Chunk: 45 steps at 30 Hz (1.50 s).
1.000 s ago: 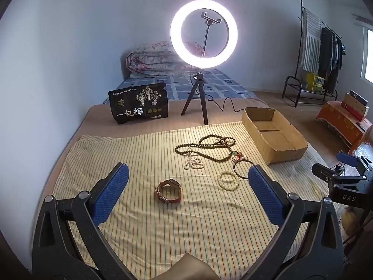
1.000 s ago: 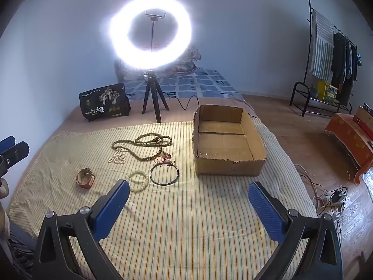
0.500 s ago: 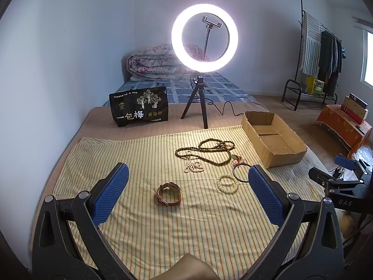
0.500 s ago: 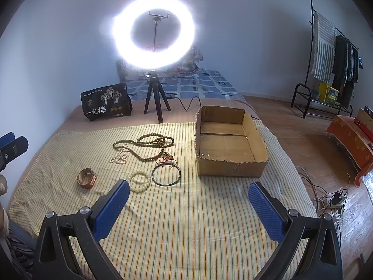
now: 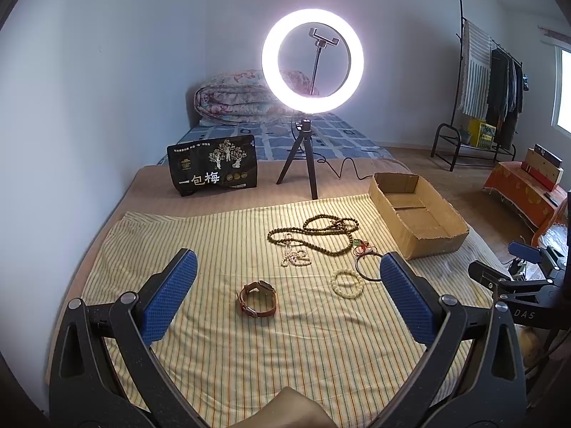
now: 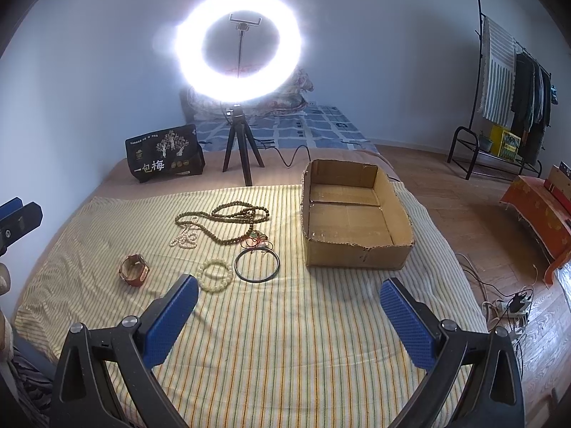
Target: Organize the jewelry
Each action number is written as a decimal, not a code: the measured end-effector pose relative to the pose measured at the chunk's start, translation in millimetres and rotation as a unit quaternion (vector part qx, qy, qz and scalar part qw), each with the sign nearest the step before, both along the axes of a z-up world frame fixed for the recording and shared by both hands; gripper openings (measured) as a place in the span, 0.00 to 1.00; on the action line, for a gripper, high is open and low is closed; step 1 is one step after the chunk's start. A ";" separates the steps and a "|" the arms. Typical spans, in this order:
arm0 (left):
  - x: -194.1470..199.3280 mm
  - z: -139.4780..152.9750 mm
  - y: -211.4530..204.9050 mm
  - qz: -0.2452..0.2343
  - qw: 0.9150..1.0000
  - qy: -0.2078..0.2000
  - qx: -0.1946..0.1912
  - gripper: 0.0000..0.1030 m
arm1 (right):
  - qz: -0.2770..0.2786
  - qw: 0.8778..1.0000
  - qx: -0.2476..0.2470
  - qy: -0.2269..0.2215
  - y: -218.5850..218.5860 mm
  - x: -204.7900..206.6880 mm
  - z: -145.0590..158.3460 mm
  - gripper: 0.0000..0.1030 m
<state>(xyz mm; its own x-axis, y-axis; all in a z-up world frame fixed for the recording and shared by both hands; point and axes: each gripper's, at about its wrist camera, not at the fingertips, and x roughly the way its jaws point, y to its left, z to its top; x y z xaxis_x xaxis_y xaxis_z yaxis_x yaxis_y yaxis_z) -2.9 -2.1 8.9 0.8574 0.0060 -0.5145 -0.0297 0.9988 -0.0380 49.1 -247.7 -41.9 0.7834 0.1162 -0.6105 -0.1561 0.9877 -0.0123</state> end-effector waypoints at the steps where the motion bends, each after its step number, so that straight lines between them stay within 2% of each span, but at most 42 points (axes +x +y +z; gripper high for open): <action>1: 0.5 0.1 0.0 0.000 1.000 0.001 0.000 1.00 | 0.001 1.000 0.000 0.000 0.5 -0.1 -0.2 1.00; 30: 0.8 1.0 0.6 0.000 1.000 0.001 0.001 1.00 | 0.008 1.000 -0.003 0.006 1.8 0.7 -0.8 1.00; 45: 12.7 -10.7 6.7 0.005 1.000 0.019 0.004 1.00 | 0.016 1.000 -0.011 0.004 9.8 4.7 -2.5 1.00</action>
<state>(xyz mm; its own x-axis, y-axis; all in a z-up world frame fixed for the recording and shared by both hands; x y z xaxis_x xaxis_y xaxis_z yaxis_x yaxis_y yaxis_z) 9.8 4.6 -1.8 0.8376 0.0184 -0.5459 -0.0410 0.9987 -0.0292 53.9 -237.9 -44.3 0.7741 0.1290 -0.6197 -0.1887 0.9815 -0.0315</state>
